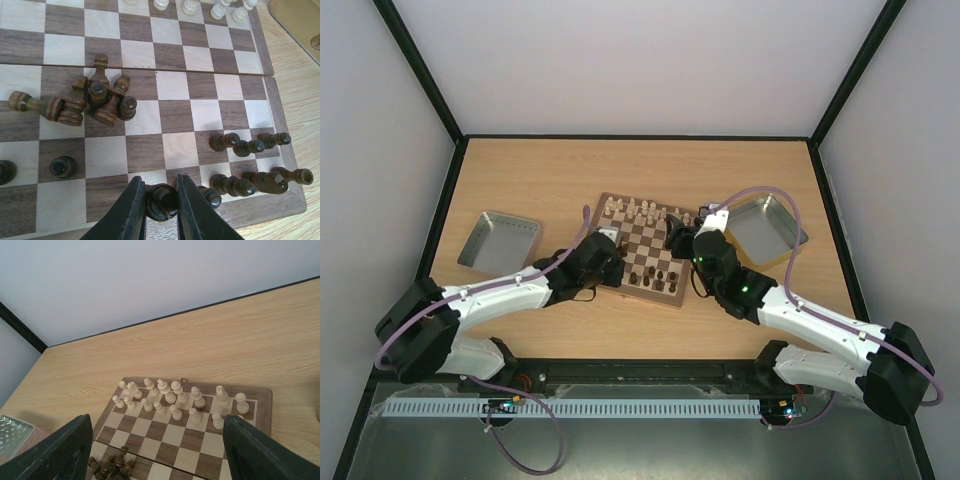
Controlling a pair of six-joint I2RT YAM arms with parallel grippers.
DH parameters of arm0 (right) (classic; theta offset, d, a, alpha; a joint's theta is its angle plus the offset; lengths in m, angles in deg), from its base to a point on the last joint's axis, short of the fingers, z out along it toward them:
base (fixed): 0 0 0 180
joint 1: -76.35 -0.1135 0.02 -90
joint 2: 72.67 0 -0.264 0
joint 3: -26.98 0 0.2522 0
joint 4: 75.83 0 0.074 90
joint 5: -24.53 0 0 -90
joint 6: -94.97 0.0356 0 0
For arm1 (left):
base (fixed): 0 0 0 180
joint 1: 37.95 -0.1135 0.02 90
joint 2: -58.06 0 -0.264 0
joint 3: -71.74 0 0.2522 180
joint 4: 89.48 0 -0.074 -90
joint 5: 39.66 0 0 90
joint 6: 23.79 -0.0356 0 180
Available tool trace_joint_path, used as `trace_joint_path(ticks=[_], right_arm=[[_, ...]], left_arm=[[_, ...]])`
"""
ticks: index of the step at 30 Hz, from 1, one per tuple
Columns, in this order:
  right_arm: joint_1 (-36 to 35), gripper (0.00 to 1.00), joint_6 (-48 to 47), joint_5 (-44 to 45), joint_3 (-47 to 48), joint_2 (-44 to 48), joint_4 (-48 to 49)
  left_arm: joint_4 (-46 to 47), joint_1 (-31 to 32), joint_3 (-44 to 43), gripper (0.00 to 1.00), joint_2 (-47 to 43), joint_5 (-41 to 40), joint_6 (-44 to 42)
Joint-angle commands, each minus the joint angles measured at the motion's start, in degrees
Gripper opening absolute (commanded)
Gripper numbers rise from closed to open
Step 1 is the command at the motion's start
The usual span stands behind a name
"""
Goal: Set up the chess pieces on the board
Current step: Place the chess piece on the chessboard.
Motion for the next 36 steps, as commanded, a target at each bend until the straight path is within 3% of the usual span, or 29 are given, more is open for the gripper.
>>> trace_joint_path(ticks=[1,26,31,36], right_arm=[[0.13,0.7,0.96,2.74,0.19,-0.37,-0.75],[0.19,0.71,1.02,2.59,0.89,-1.99,-1.36],[0.23,0.71,1.12,2.59,0.93,-2.0,-1.46],[0.19,0.71,1.47,2.37,1.24,-1.9,-1.85]], left_arm=[[2.78,0.47,1.08,0.14,1.56,0.58,0.15],[6.71,0.85,2.9,0.17,4.89,1.71,-0.97],[6.57,0.8,3.12,0.21,5.05,1.37,-0.64],[5.95,0.82,3.17,0.33,3.94,1.11,-0.79]])
